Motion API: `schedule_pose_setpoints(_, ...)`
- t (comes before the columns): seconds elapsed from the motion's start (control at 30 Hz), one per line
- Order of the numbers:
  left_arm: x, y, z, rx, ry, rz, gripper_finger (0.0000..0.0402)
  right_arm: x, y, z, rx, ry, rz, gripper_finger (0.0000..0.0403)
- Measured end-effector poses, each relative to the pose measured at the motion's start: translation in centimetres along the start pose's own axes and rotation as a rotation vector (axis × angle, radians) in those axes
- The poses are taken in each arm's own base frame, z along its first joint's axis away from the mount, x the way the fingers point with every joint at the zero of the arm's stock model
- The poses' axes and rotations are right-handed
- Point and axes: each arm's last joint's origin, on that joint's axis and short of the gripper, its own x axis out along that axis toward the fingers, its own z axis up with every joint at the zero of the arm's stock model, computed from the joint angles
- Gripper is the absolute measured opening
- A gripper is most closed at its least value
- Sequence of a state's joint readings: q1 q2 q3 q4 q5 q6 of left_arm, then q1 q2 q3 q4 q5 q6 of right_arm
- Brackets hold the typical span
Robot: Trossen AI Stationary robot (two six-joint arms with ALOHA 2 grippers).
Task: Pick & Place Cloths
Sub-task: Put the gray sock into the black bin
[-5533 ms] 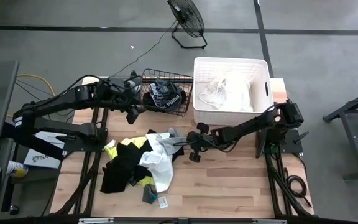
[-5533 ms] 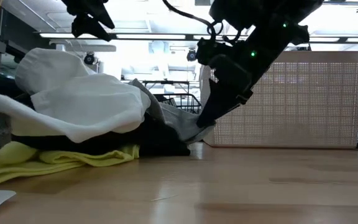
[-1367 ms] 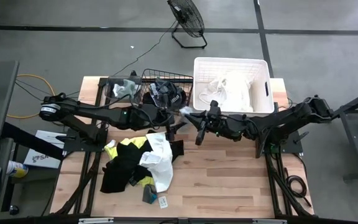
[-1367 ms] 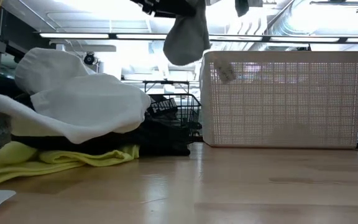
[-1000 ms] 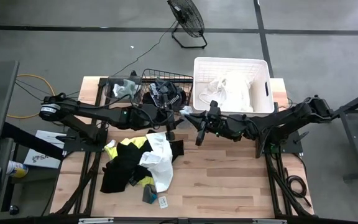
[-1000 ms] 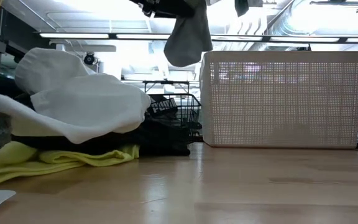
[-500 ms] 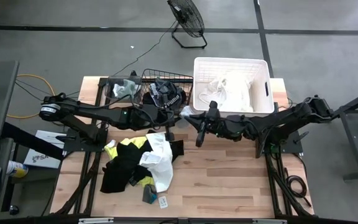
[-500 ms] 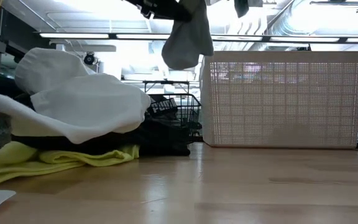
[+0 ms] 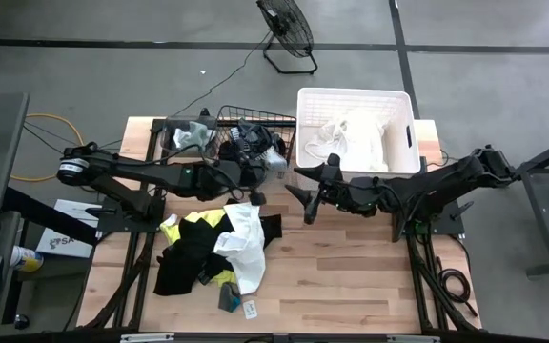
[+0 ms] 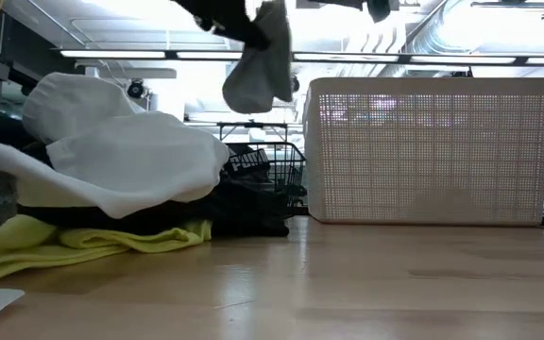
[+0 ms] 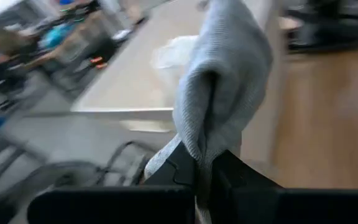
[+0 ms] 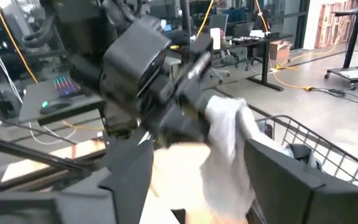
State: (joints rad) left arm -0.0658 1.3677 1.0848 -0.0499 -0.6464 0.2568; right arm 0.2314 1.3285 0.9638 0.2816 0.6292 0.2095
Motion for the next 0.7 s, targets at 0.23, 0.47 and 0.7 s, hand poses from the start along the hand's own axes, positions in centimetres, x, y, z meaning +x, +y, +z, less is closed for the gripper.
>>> schedule_pose_setpoints(0.23, -2.9, 2.8, -1.0, -0.079, 0.146, 0.268, 0.0005, -0.4, -0.3, 0.1, 0.026, 0.032, -0.008, 0.0274)
schedule_pose_setpoints(0.47, -5.7, 7.5, -3.5, -0.251, 0.287, 0.510, 0.0005, -0.5, -0.4, -0.3, 0.009, 0.064, -0.016, 0.0275)
schedule_pose_setpoints(0.7, -5.5, 11.6, -5.8, -0.356, 0.430, 0.639, 0.0005, -0.5, -0.4, -0.3, 0.008, 0.067, -0.017, 0.0275)
